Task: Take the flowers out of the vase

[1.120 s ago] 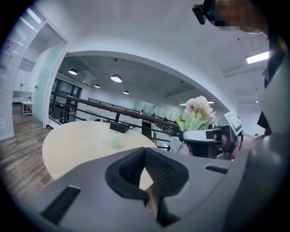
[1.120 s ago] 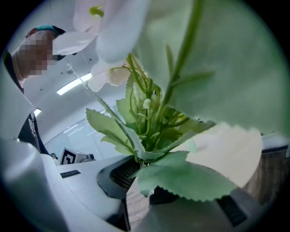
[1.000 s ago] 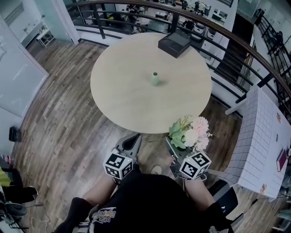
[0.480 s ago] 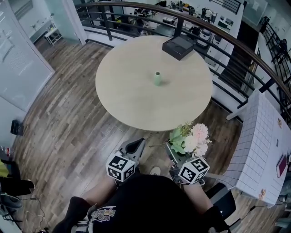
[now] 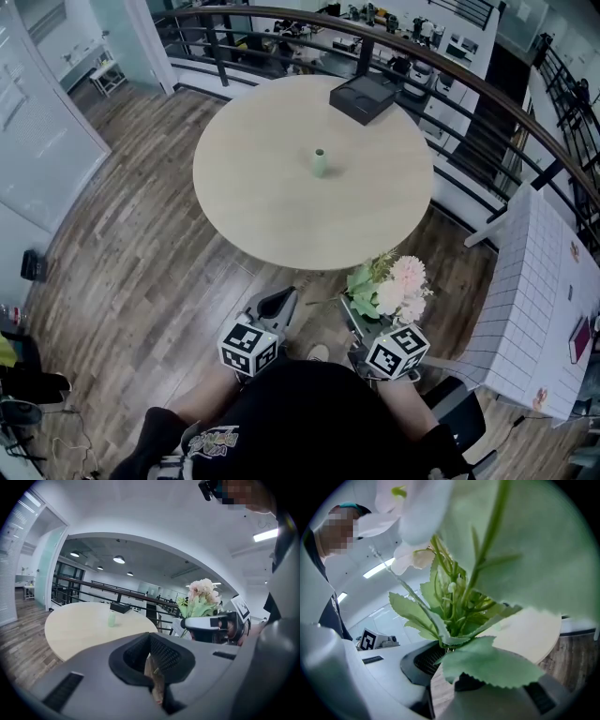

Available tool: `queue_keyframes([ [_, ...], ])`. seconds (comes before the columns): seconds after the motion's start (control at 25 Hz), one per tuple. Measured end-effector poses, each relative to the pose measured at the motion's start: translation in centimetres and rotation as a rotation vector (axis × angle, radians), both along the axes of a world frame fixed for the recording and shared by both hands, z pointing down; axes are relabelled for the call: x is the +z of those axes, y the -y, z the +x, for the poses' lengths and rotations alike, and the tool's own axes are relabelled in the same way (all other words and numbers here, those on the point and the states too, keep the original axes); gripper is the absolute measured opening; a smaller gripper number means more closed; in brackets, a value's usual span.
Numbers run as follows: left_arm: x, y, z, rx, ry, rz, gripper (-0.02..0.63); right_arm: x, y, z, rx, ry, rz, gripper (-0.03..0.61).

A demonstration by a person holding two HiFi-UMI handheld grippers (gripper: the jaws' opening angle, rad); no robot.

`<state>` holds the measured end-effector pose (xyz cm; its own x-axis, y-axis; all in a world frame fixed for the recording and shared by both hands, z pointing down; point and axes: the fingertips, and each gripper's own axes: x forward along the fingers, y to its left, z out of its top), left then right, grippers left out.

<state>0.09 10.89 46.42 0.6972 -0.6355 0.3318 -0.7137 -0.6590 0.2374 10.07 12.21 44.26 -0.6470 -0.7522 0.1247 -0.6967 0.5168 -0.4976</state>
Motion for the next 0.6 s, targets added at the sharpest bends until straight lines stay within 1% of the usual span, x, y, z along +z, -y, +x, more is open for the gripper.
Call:
queue_keyframes([
  [0.16,0.3,-1.8,-0.5,0.006,-0.002,0.0,0.006,0.4,-1.7,-0.7,0.003,-0.001,-0.001,0.075],
  [0.36,-0.5,-0.1,0.0,0.006,-0.002,-0.002,0.006,-0.2,0.0,-0.3,-0.005,-0.002,-0.002,0.075],
  [0.6,-0.1,0.2,0.6,0.016,-0.008,-0.003,0.006,0.2,0.4,0.1,-0.001,-0.005,-0.005,0.075],
])
